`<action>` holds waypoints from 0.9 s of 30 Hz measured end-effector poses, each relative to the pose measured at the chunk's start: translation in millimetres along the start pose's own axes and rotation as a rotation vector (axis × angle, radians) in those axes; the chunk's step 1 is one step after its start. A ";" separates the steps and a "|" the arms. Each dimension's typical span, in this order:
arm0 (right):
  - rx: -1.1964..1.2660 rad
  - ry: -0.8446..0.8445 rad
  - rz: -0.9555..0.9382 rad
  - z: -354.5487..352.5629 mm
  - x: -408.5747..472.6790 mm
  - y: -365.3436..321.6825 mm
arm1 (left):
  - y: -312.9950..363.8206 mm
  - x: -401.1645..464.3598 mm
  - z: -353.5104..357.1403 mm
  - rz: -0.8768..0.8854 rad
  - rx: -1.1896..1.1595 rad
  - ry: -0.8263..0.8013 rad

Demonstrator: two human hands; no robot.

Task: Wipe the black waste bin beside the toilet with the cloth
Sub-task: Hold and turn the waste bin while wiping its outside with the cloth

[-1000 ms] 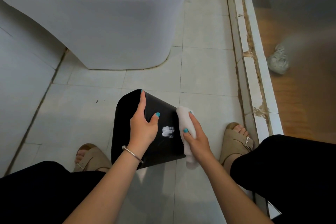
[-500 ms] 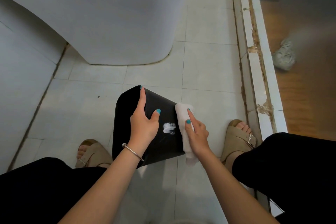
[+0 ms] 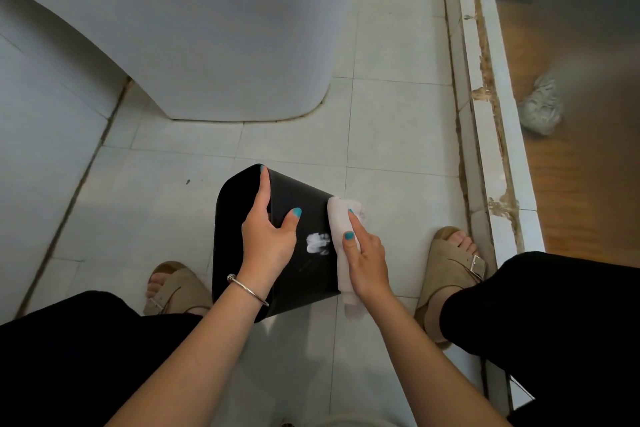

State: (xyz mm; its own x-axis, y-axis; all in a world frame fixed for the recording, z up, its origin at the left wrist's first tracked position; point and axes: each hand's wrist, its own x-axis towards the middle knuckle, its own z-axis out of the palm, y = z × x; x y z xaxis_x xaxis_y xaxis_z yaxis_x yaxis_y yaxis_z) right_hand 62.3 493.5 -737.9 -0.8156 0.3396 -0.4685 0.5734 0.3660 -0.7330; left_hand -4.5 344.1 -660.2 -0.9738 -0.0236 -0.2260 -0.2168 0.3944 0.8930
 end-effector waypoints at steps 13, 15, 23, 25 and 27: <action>-0.007 -0.026 -0.023 3.4 -19.0 -14.3 | -6.7 -2.6 -1.4 -0.004 -0.013 0.039; 0.006 -0.028 -0.021 1.7 -21.1 -14.5 | -6.3 -3.0 1.5 0.015 -0.024 0.030; 0.030 -0.038 -0.006 0.0 -28.8 -21.7 | -6.1 -5.2 4.4 0.014 -0.052 0.048; 0.025 -0.047 -0.013 0.0 -29.8 -24.0 | -7.3 -5.3 2.5 0.005 -0.048 0.056; 0.011 -0.059 -0.025 -0.7 -31.0 -25.9 | -8.9 -5.3 1.9 0.019 -0.054 0.056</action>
State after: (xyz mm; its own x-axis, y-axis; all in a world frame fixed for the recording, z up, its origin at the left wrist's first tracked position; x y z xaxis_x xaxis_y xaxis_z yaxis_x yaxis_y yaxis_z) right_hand 72.7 474.2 -704.0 -0.8329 0.2791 -0.4780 0.5524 0.3644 -0.7497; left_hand 2.8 342.5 -667.7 -0.9797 -0.0686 -0.1881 -0.2002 0.3448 0.9171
